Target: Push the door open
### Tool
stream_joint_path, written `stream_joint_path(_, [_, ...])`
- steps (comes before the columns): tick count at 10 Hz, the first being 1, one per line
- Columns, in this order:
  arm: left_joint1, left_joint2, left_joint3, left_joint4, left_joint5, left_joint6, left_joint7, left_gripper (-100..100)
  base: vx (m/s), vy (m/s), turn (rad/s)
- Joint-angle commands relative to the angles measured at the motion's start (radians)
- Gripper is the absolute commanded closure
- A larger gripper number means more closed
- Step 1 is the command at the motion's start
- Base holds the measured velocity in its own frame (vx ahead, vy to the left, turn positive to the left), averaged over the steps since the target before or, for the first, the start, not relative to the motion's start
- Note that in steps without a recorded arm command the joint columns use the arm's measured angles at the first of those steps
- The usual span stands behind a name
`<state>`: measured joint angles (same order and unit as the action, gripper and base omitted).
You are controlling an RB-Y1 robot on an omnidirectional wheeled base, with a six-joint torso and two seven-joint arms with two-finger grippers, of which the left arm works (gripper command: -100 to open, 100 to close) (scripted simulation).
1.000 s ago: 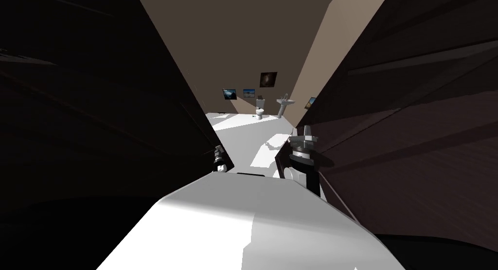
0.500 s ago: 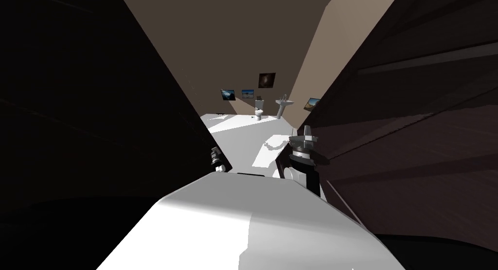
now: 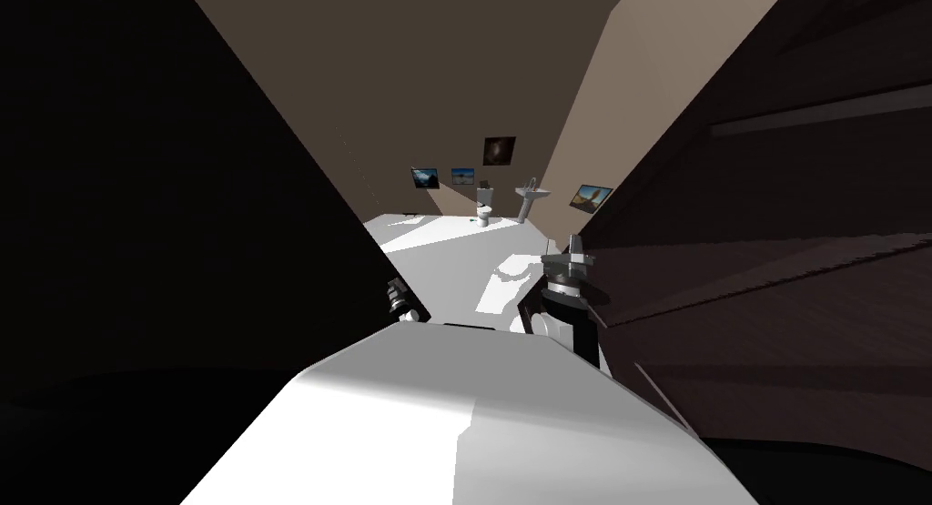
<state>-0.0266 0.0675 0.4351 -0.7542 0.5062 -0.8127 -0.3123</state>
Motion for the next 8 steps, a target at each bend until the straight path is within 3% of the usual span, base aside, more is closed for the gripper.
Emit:
stream_joint_path(1, [0.014,-0.004,0.022,-0.027,0.018,0.006,-0.015,100,0.188,0.026,-0.022])
stream_joint_path(3, [0.009,-0.003,0.025,-0.008,0.020,-0.003,-0.016,100,0.106,0.021,0.004])
stream_joint_path(8, [0.014,0.010,0.086,-0.014,0.070,-0.013,-0.049,100,0.174,0.072,0.029])
